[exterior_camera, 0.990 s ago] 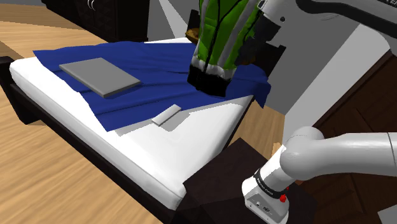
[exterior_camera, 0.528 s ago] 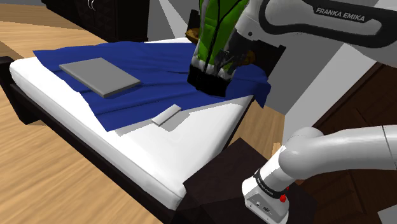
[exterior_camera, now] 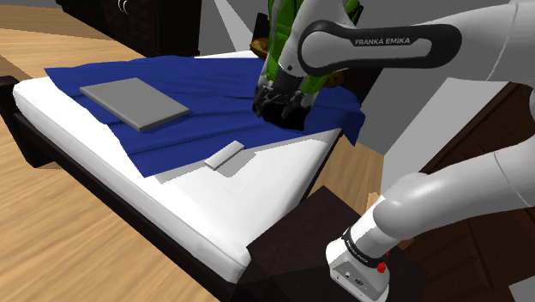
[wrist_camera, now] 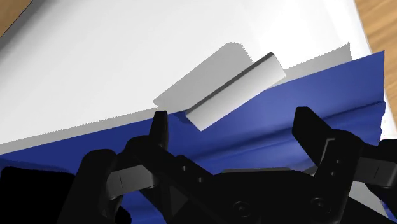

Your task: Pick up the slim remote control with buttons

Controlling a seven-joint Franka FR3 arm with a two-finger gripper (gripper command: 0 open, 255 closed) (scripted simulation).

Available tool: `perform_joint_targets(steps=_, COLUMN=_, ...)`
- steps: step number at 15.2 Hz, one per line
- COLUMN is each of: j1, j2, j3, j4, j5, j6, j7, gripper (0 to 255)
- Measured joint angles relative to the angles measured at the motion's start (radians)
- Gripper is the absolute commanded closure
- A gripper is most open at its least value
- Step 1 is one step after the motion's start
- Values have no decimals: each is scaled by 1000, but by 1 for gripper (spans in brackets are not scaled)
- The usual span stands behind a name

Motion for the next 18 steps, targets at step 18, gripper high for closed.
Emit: perform_joint_targets(steps=18, j1=-56, j2=717, j3=70, j4=281, j5=-240, j6=294, j7=788, gripper=0)
